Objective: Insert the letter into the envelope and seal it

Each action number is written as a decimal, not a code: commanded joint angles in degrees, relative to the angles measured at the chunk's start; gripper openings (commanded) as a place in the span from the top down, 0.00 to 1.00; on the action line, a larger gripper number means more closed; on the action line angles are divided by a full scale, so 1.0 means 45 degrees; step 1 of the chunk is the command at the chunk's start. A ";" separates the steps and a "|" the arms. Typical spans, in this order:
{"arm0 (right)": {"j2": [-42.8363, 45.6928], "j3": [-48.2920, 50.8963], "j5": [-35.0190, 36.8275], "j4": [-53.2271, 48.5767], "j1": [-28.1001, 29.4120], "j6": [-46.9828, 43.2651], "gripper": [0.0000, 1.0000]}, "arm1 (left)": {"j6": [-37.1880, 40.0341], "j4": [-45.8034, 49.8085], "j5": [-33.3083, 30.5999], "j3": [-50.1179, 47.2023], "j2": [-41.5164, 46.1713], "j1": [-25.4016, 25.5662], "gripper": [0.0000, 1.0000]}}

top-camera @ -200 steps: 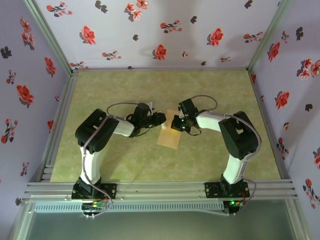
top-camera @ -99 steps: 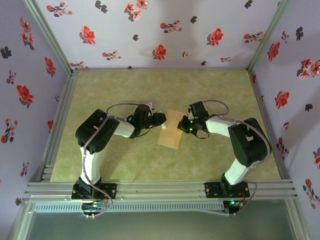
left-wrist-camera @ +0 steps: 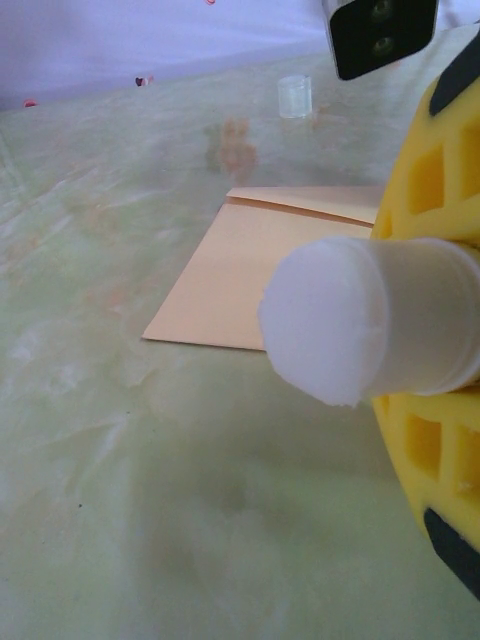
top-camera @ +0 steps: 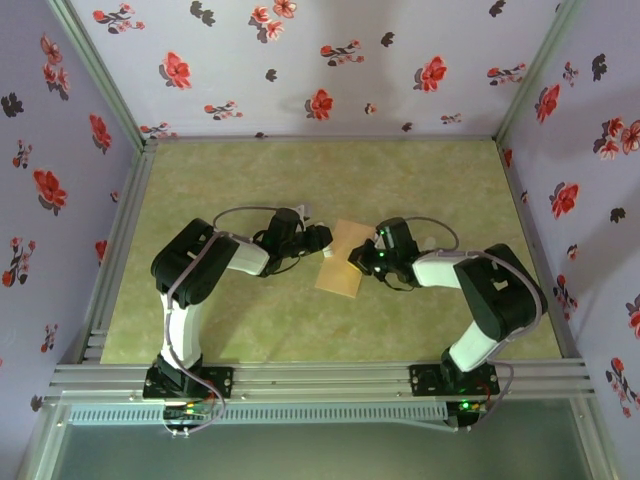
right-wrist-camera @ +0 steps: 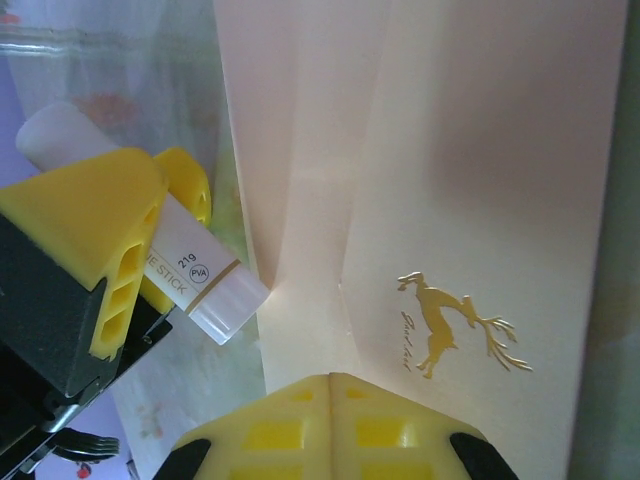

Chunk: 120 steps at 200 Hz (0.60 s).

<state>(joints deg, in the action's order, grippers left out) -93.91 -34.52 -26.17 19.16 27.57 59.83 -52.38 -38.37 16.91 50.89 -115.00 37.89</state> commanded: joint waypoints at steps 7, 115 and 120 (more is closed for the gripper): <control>-0.0570 0.0342 -0.0123 0.1472 0.0133 0.0758 1.00 | -0.0203 0.2784 -0.0069 -0.0541 -0.0558 0.0291 1.00; -0.1993 -0.0674 0.0611 -0.2303 0.0748 -0.1724 1.00 | -0.0100 0.2967 -0.0068 -0.0383 -0.0451 0.0295 1.00; -0.2064 -0.0832 0.0778 -0.2735 0.0823 -0.2069 1.00 | -0.0060 0.3022 -0.0069 -0.0358 -0.0408 0.0291 1.00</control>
<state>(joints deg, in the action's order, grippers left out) -99.29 -36.73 -26.76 20.45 29.28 58.30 -52.53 -37.85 16.84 51.16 -115.00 37.89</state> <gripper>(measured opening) 0.050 0.280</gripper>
